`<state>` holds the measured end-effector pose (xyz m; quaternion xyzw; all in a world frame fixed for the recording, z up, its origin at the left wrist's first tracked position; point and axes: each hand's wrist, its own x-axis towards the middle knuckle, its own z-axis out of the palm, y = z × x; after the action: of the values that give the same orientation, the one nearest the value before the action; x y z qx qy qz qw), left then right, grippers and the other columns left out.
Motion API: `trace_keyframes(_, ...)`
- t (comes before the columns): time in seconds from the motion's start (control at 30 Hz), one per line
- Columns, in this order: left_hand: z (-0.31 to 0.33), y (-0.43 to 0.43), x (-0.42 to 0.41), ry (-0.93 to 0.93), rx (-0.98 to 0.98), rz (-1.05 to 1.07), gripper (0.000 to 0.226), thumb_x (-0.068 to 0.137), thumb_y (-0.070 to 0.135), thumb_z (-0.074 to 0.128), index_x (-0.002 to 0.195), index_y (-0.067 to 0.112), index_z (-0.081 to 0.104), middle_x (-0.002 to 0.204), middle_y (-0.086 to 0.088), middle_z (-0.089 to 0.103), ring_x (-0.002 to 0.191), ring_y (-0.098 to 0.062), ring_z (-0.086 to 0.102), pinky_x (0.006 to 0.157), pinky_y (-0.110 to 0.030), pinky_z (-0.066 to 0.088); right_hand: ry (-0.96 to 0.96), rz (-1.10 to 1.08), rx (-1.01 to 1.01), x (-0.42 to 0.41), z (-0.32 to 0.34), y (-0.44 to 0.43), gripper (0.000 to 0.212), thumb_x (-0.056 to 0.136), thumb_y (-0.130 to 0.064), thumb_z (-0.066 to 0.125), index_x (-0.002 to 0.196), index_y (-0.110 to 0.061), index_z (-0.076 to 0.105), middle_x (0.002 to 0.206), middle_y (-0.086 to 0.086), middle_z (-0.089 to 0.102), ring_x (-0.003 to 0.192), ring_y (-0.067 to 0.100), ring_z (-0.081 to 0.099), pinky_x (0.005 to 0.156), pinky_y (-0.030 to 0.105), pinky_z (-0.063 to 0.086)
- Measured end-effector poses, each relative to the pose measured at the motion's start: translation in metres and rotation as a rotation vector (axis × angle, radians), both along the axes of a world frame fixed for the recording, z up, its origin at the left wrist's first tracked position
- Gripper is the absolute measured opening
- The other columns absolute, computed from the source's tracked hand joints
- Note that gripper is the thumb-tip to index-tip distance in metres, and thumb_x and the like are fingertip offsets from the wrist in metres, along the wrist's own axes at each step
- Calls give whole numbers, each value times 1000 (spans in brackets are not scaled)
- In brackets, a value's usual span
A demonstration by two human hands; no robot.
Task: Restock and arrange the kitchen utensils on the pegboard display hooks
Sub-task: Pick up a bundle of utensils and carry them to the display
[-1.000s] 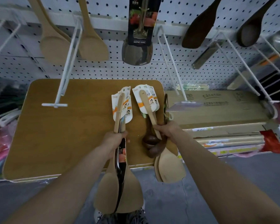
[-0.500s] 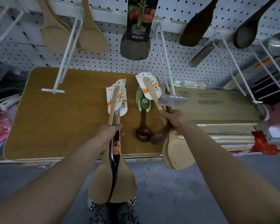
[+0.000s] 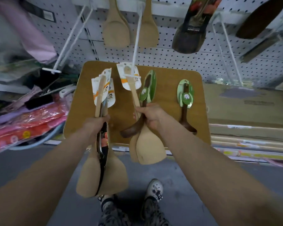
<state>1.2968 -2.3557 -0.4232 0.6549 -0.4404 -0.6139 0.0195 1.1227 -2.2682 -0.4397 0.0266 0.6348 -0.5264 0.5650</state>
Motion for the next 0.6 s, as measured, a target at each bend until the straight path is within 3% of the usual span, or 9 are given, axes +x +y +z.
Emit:
trace_keyframes(0.1,-4,-32,29,34,-56,-9,30,90,26,66,111,4,63,78,-6,69,68,-17,64,65,-31,52,27,-34,25,28,-20,-35,16,88,12,60,91,-5,61,74,12,61,59,20,58,50,28,54)
trace_keyframes(0.17,-6,-50,46,37,-144,-33,23,90,21,66,107,6,62,74,-5,67,57,-12,65,54,-25,52,56,-74,32,43,-30,-58,22,84,16,60,85,-6,62,77,13,63,59,22,59,53,31,54)
trace_keyframes(0.3,-13,-73,66,29,-137,-98,12,92,22,63,97,11,61,70,-4,66,64,-15,60,55,-27,45,77,-116,24,68,-45,-97,33,83,19,57,110,2,64,94,18,66,71,28,63,64,36,57)
trace_keyframes(0.37,-22,-81,72,39,-116,-106,14,92,23,64,97,10,63,67,-4,67,66,-17,61,59,-28,47,106,-120,45,76,-53,-110,35,82,18,58,112,2,64,102,21,68,82,33,67,72,41,59)
trace_keyframes(0.47,-29,-89,76,46,-93,-126,18,92,24,64,103,10,62,76,-8,68,66,-17,61,58,-28,47,220,-115,113,81,-61,-126,20,84,7,61,100,-3,66,105,19,69,93,33,68,86,44,58)
trace_keyframes(0.6,-31,-90,76,55,-49,-134,20,92,25,64,106,11,61,77,-8,68,67,-18,62,57,-29,48,406,-20,236,81,-53,-131,32,97,-22,52,120,-2,62,118,19,65,108,35,63,95,42,52)
